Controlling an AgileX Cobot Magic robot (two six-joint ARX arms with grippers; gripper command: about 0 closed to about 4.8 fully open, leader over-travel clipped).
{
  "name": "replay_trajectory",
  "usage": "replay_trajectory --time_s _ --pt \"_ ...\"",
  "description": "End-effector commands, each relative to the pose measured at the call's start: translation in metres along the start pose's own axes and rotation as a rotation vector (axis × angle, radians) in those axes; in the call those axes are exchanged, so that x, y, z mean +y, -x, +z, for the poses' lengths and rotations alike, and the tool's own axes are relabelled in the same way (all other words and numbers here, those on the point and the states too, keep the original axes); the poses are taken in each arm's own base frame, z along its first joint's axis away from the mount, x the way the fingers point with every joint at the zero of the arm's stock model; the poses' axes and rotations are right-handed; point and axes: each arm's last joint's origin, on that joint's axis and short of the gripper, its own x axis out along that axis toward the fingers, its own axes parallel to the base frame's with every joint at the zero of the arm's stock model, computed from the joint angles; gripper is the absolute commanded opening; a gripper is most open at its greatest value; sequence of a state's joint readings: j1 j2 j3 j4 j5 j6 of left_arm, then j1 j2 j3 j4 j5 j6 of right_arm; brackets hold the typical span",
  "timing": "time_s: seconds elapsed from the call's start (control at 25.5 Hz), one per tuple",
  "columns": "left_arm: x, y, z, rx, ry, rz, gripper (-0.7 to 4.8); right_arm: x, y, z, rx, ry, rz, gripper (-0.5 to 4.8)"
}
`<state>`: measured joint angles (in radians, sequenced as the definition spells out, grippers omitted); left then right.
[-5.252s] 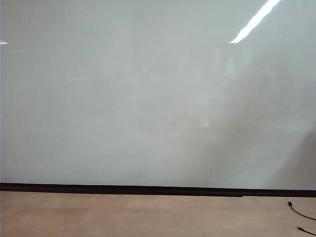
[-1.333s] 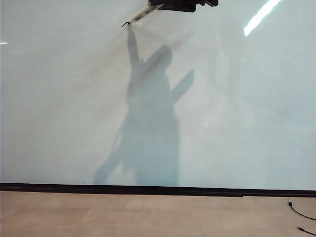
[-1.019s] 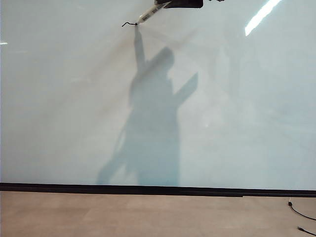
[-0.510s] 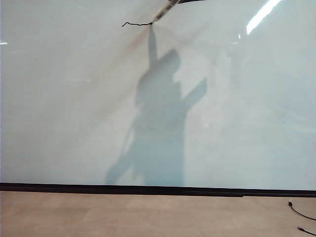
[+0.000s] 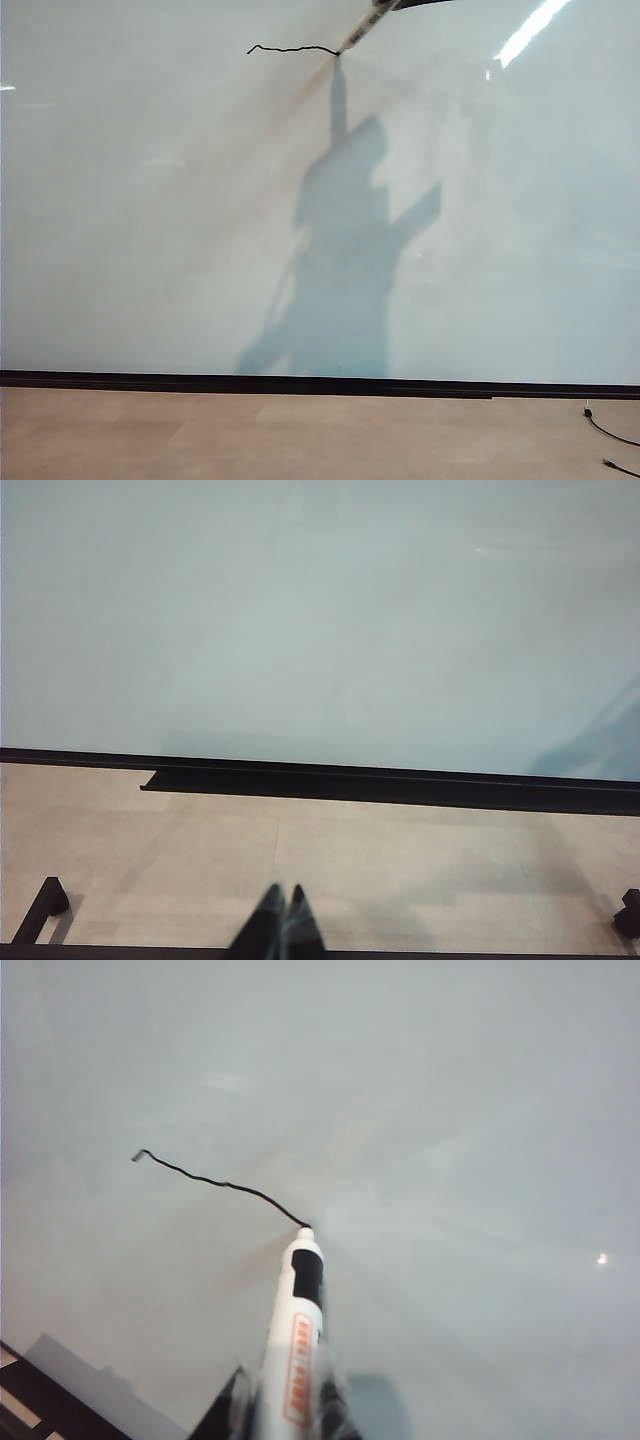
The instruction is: Pick up the pen on the shelf to the right of the whiteboard and write the letter Z.
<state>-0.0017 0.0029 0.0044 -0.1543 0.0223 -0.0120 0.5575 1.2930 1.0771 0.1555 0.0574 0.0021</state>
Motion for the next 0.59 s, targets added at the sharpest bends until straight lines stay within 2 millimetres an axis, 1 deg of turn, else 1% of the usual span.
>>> replay_trajectory --time_s 0.04,0.16,0.31,0.35,0.47,0.59 --pt "0.0 0.0 0.001 -0.007 -0.004 -0.001 -0.04 -0.005 0.006 0.004 -0.05 -0.002 -0.05 -0.06" --pt "0.0 0.0 0.001 -0.007 -0.004 -0.001 -0.04 -0.005 0.007 0.005 -0.053 -0.002 -0.044 -0.06" --pt "0.0 0.0 0.001 -0.007 -0.004 0.0 -0.05 0.0 0.007 0.005 -0.054 -0.001 0.034 -0.06" --pt "0.0 0.0 0.001 -0.007 -0.004 -0.001 -0.04 0.003 0.007 0.004 -0.05 0.0 0.047 -0.06" --pt "0.0 0.0 0.001 -0.007 -0.004 0.0 -0.05 0.023 0.009 0.003 -0.041 0.006 0.11 -0.06" --pt "0.0 0.0 0.001 -0.007 -0.004 0.0 -0.05 0.038 0.006 -0.002 -0.025 0.028 0.154 -0.06"
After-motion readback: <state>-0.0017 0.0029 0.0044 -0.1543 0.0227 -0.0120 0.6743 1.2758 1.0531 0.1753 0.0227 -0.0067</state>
